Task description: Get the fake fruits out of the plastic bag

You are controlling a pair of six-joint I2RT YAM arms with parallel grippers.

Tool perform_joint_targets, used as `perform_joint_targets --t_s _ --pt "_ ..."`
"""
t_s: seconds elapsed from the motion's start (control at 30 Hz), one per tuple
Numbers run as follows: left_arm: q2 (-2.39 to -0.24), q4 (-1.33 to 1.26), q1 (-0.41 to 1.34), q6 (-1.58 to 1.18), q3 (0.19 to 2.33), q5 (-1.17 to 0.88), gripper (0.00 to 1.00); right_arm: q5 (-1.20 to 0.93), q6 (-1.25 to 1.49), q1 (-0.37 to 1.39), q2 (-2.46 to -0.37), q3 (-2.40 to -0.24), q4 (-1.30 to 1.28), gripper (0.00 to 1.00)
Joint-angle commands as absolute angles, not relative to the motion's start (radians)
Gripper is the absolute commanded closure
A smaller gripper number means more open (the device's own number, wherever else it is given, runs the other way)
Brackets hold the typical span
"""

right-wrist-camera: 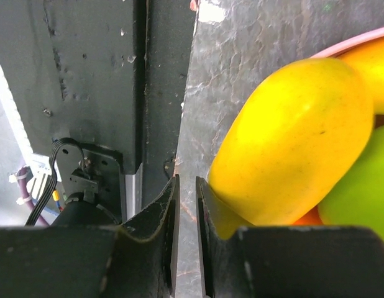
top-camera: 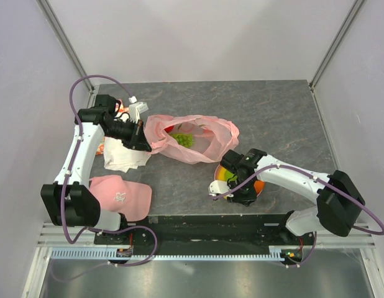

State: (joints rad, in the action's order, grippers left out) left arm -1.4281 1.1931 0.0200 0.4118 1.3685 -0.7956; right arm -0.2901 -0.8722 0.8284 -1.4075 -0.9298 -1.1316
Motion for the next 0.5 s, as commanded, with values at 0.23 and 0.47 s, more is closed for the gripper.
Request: perform_joint_targets --t_s 0.23,0.47 --pt "-1.368 1.229 0.025 0.408 1.416 -0.764 0.98 -0.158 -1.09 0.689 -1.301 -1.517 -1.453 0.76" --pt "-1.292 1.305 0.025 0.506 1.394 -0.715 0.99 -0.212 -0.758 0.675 -1.509 -1.615 -1.056 0.79"
